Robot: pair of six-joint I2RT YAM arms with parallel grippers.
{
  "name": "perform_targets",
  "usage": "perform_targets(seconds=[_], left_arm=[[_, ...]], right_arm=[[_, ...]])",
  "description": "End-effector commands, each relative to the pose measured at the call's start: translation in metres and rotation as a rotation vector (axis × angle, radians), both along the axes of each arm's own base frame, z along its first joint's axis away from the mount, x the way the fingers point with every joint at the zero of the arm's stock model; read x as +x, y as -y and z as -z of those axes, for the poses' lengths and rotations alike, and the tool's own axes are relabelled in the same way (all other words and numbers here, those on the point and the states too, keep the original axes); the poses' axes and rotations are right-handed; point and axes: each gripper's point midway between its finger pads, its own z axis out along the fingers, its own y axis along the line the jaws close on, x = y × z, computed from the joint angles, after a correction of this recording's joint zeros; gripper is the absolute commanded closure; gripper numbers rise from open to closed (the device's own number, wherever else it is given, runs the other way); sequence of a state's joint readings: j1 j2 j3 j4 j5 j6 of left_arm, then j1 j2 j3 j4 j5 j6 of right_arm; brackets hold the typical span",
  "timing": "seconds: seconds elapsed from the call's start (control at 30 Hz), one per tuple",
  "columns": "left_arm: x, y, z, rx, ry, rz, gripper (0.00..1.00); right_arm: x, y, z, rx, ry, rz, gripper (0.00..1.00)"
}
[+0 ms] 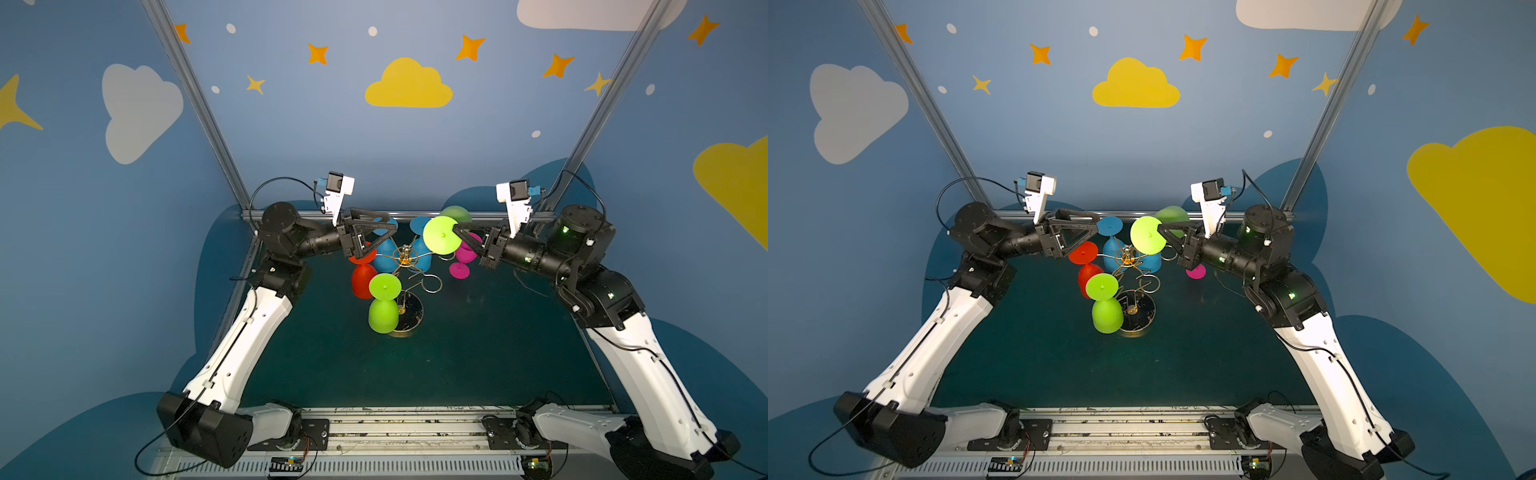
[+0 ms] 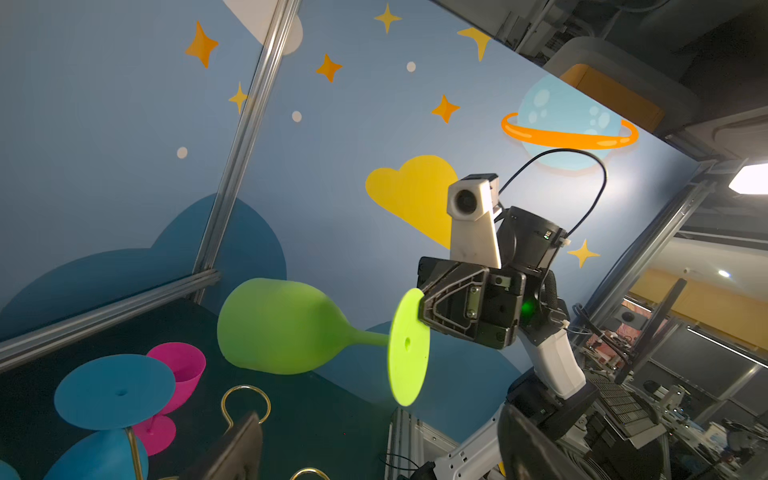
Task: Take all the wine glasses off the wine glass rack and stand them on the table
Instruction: 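Raise the lime-green glass while the left gripper reaches to grasp its base, then hold the glass base with the left gripper while the right gripper releases and withdraws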
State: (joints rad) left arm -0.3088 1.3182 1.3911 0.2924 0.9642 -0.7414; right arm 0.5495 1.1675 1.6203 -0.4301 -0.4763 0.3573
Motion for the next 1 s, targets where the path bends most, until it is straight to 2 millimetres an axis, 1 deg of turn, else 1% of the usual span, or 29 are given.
perform_targets(seconds=[0.0,0.23,0.33,0.43,0.6,0.83,0.93,0.97], left_arm=[[-0.006,0.013,-0.002,0.008,0.000,0.074,0.13],[-0.005,0.030,0.007,0.016,-0.037,0.133,0.13],[-0.005,0.034,0.007,0.013,-0.040,0.145,0.13],[-0.009,0.037,0.005,0.011,-0.038,0.164,0.15],[-0.013,0.040,0.006,0.015,-0.049,0.191,0.27],[-0.015,0.043,0.011,0.018,-0.079,0.218,0.40],[-0.017,0.043,0.011,0.018,-0.086,0.230,0.51],[-0.018,0.043,0.010,0.016,-0.085,0.230,0.58]], right_arm=[[-0.012,-0.005,-0.027,0.039,0.097,-0.050,1.00],[-0.008,-0.022,-0.021,0.040,0.079,-0.091,1.00],[-0.005,-0.029,-0.017,0.035,0.065,-0.103,1.00],[-0.001,-0.035,-0.014,0.032,0.058,-0.108,1.00],[0.002,-0.041,-0.011,0.029,0.050,-0.115,1.00],[0.006,-0.042,-0.010,0.022,0.050,-0.101,1.00],[0.006,-0.041,-0.010,0.020,0.055,-0.094,1.00],[0.006,-0.041,-0.010,0.019,0.057,-0.092,1.00]])
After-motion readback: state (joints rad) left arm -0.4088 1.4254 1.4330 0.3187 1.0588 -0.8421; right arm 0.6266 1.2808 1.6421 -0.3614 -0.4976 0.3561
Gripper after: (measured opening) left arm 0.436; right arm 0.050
